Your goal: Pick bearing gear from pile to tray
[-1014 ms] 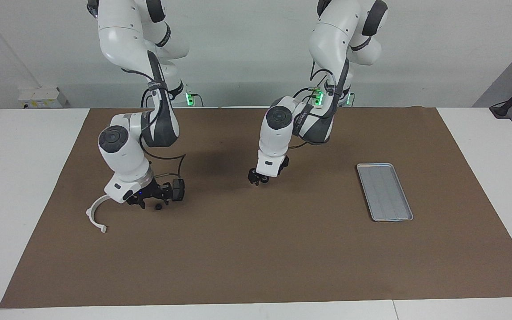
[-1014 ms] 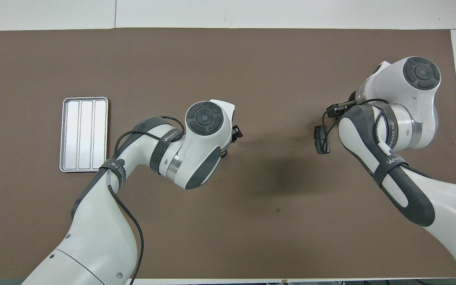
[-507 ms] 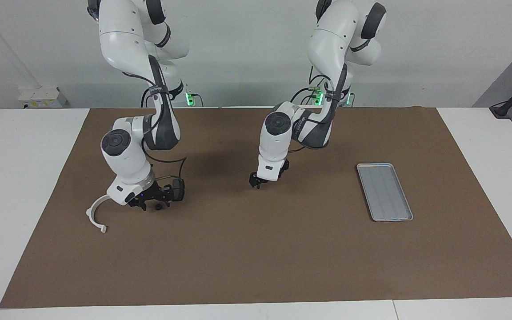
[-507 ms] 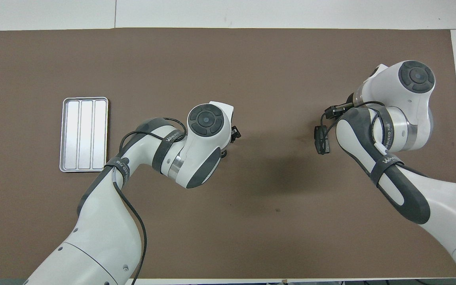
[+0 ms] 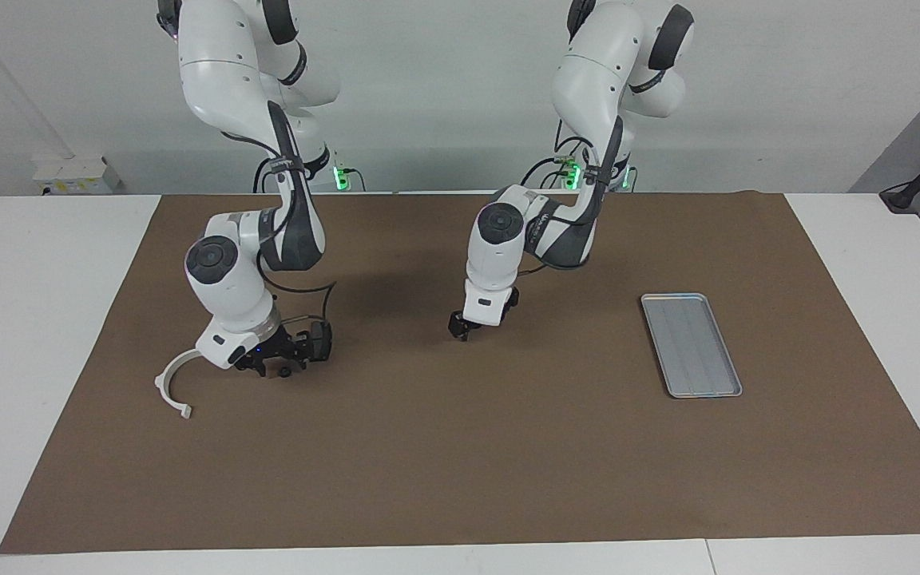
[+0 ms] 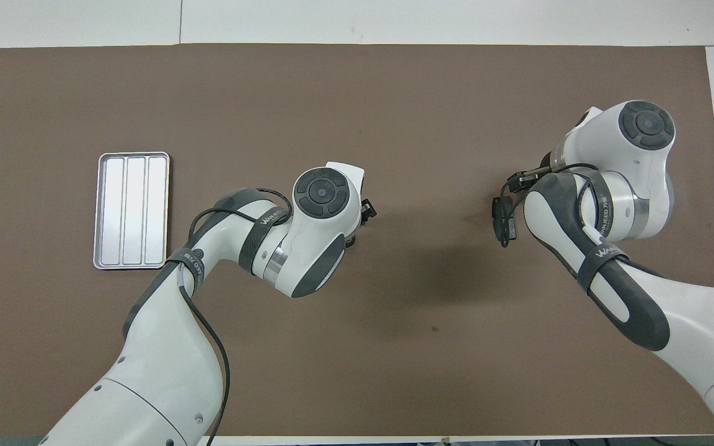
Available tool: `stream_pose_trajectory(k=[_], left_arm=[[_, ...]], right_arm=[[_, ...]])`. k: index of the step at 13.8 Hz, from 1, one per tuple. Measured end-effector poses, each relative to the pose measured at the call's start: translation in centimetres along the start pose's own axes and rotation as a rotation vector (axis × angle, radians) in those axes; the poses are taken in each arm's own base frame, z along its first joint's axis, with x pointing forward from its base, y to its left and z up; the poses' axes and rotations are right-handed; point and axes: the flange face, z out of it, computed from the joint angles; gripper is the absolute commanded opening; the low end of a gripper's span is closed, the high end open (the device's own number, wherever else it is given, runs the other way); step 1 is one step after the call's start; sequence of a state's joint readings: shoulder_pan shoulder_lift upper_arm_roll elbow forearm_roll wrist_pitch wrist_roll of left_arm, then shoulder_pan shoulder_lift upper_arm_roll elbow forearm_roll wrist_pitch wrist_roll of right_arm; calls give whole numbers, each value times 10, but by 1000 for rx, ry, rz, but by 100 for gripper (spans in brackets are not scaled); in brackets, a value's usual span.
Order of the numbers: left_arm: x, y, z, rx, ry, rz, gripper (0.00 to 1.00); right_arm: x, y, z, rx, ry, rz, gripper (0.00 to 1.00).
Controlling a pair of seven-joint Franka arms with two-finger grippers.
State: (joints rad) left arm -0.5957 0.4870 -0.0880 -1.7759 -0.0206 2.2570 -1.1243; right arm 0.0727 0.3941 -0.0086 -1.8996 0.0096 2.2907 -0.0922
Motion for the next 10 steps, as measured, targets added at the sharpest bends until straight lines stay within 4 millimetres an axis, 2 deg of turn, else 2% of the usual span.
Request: stream_pose_trajectory(k=[3, 6, 8, 10], left_arm=[[-3, 1, 0, -2, 0, -11, 100], [-7, 3, 0, -2, 0, -12, 99], [-9, 4, 0, -3, 1, -9, 95], [-10, 4, 2, -1, 0, -9, 84]], right_arm=[[-3, 0, 4, 1, -9, 0, 82], [-3, 0, 6, 1, -10, 0, 73], [-4, 0, 6, 1, -11, -1, 56], [-4, 0, 6, 1, -11, -1, 38]])
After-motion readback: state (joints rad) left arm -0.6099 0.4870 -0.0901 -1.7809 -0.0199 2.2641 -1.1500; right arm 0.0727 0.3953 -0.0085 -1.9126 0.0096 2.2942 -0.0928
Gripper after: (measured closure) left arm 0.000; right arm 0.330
